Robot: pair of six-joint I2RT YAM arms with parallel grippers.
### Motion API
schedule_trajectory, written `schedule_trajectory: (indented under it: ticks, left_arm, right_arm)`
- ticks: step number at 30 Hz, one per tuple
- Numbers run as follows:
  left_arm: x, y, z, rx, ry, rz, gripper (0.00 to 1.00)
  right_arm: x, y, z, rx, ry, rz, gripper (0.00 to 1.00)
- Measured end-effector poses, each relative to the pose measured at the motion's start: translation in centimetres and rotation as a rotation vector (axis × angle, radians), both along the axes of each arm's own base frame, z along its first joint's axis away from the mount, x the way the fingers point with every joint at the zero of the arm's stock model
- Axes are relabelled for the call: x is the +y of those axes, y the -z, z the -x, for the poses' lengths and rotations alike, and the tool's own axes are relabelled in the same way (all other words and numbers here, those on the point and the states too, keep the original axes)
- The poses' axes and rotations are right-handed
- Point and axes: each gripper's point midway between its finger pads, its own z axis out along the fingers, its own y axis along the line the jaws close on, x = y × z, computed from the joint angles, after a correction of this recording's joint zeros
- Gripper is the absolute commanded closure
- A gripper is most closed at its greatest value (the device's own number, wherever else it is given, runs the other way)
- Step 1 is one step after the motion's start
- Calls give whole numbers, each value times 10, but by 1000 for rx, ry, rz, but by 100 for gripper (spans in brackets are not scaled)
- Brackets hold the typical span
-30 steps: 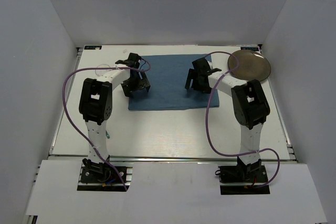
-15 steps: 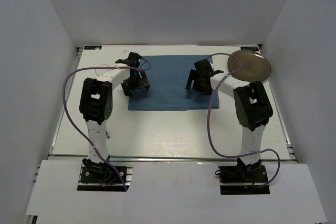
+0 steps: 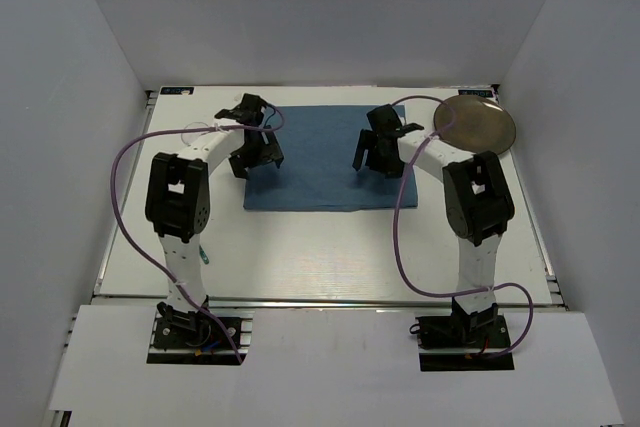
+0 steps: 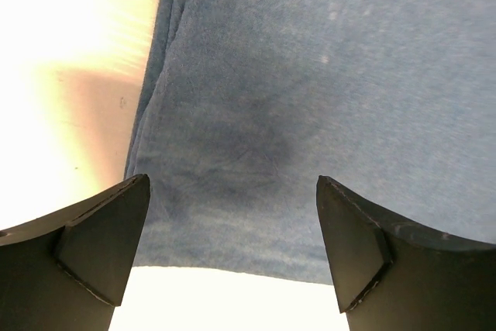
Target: Set the dinner table for one person
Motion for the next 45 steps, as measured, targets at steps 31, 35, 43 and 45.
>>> schedule_trajectory:
  ticks: [31, 35, 43, 45]
  left_arm:
    - [51, -161, 156, -571, 151, 48, 2]
    - [45, -159, 153, -565, 186, 64, 2]
    - [30, -161, 154, -575, 256, 123, 2]
    - [27, -161, 155, -573, 273, 137, 2]
  right_arm:
    - [-187, -95, 85, -449, 544, -57, 11]
    - [-213, -79, 67, -477, 692, -136, 11]
    - [-251, -51, 46, -544, 926, -294, 11]
    - [-253, -47, 43, -556, 946, -327, 11]
